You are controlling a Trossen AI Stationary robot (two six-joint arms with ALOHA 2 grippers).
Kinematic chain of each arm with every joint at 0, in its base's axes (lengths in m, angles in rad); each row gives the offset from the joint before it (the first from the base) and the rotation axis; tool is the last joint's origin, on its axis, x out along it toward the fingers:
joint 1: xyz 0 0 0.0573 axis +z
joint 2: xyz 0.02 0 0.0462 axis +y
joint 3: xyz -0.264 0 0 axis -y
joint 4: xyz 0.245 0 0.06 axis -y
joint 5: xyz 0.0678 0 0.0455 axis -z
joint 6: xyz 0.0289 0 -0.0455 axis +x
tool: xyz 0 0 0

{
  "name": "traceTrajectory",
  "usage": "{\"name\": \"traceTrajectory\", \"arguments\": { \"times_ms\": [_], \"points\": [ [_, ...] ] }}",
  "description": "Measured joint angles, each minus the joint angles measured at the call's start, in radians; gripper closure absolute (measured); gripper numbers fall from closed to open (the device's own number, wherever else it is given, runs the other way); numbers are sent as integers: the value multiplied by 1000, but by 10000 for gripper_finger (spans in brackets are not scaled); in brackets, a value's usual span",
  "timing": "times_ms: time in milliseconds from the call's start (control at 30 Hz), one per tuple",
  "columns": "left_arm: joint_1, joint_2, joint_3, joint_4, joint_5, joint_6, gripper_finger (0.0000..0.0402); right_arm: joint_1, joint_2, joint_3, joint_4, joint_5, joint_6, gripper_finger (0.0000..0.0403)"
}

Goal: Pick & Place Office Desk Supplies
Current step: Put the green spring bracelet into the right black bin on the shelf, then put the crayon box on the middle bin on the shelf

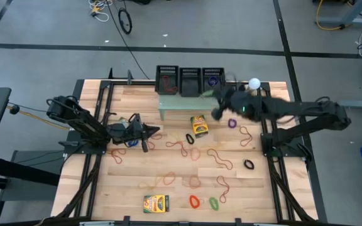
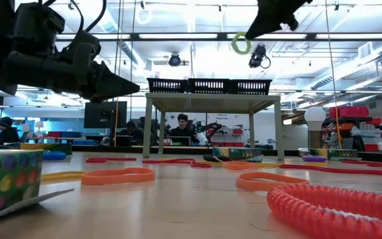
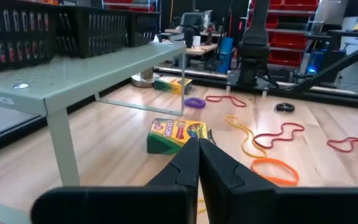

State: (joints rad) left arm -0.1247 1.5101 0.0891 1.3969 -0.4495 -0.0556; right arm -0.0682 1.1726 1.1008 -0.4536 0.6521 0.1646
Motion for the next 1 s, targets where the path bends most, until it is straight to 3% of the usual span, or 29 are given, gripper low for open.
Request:
{"name": "traceTrajectory", "arguments": {
  "times_ms": [133,300,500,733,1000],
  "points": [
    [2,0,0,-4,3,0,377,-155,25,81,-60,-34,-22,389],
    [2,0,0,-2,5,0,378,-356,104,94,-69,-268,-22,389],
    [0,0,0,-2,5,-3,379,-470,206,93,-70,-372,-23,380],
    [0,0,0,-2,5,-13,379,-492,248,93,-78,-380,-23,340],
    [0,0,0,-2,6,-15,379,-479,222,93,-96,-295,-23,254]
  ]
}}
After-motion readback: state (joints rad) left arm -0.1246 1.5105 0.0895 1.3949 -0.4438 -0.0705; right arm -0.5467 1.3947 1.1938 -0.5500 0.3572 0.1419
